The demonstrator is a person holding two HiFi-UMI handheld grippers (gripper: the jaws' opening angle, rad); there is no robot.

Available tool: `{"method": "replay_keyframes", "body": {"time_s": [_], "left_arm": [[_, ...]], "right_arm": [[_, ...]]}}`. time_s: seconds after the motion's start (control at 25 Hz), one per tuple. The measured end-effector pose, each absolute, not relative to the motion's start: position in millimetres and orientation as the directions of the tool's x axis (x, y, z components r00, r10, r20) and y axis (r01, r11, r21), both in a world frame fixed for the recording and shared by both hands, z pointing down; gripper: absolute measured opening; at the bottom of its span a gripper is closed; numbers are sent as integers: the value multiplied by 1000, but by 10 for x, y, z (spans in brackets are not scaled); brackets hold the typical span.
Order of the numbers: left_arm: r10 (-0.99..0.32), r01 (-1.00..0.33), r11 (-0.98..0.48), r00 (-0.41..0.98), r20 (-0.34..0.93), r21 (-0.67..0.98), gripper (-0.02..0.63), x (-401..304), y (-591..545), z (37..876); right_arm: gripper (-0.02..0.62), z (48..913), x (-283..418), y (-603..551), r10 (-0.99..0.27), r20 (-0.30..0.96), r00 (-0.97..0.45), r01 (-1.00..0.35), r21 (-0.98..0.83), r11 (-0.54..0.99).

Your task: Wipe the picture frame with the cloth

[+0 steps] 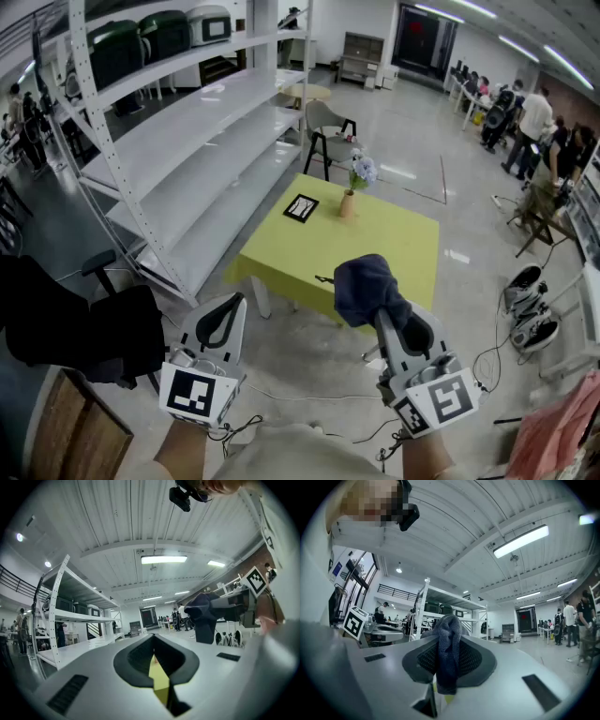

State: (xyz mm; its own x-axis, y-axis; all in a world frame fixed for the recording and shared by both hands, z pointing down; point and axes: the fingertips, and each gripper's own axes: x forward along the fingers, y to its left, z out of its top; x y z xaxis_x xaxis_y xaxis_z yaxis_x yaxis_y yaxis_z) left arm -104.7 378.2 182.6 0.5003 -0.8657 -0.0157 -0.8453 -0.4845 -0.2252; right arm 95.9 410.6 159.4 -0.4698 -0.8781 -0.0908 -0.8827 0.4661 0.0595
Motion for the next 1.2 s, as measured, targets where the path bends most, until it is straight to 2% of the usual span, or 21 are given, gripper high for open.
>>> {"method": "replay_keyframes", "body": {"time_s": [0.88, 1.2], "left_arm": [[-889, -858, -442, 458, 1, -260, 6, -209, 3974, 1947], [-904, -872, -417, 427, 15, -256, 6, -152, 4017, 2079]], "right_arm": [[63, 1928, 1840, 4179, -860, -55, -508, -862, 19, 507], [63, 2065, 1932, 4125, -843, -51, -536, -844, 34, 535]]}}
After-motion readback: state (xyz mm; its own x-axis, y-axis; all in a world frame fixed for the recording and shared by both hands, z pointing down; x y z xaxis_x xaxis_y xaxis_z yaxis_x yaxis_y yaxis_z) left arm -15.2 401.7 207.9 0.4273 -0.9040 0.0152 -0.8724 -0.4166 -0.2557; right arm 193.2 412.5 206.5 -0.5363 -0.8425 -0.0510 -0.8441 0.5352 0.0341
